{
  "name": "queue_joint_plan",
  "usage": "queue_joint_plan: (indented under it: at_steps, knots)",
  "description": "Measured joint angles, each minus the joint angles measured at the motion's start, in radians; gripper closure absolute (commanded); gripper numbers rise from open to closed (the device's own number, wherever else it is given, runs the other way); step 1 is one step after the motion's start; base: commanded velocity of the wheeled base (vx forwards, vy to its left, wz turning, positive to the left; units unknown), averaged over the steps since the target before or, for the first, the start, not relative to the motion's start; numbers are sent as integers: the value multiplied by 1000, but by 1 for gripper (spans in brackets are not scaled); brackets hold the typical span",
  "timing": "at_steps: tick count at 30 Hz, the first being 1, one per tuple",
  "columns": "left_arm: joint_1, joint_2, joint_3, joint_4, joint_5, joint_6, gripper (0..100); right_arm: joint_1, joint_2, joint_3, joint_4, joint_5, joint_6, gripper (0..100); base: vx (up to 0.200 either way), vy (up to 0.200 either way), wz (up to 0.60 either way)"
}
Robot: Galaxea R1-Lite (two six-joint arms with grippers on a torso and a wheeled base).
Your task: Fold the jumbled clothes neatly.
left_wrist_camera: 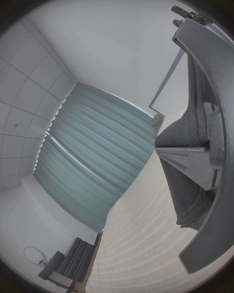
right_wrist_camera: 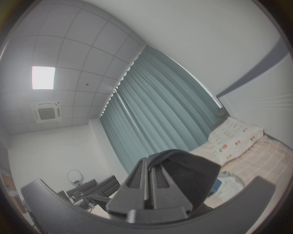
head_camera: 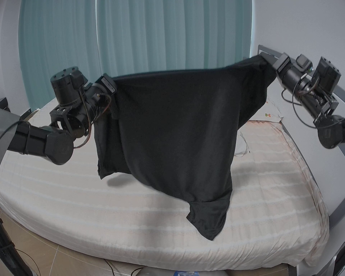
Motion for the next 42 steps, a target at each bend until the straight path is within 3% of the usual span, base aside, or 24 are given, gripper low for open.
queue_joint_plan:
  at_steps: [8, 18, 25, 31, 42]
  knots:
    - [-5, -14, 294, -104, -22, -9, 100, 14, 11, 286, -53, 0, 19, 100, 0, 0, 0]
    - [-76, -6, 524, -188, -65, -145, 100, 62, 37, 512, -142, -8, 198, 100, 0, 0, 0]
    - [-130, 27, 582, -193, -72, -282, 100, 69, 93, 591, -228, -9, 310, 100, -171, 0, 0]
    - [-139, 49, 608, -194, -100, -378, 100, 75, 130, 618, -242, -9, 324, 100, -100, 0, 0]
    - [-117, 66, 624, -194, -108, -429, 100, 90, 154, 635, -244, -51, 325, 100, 0, 36, 0]
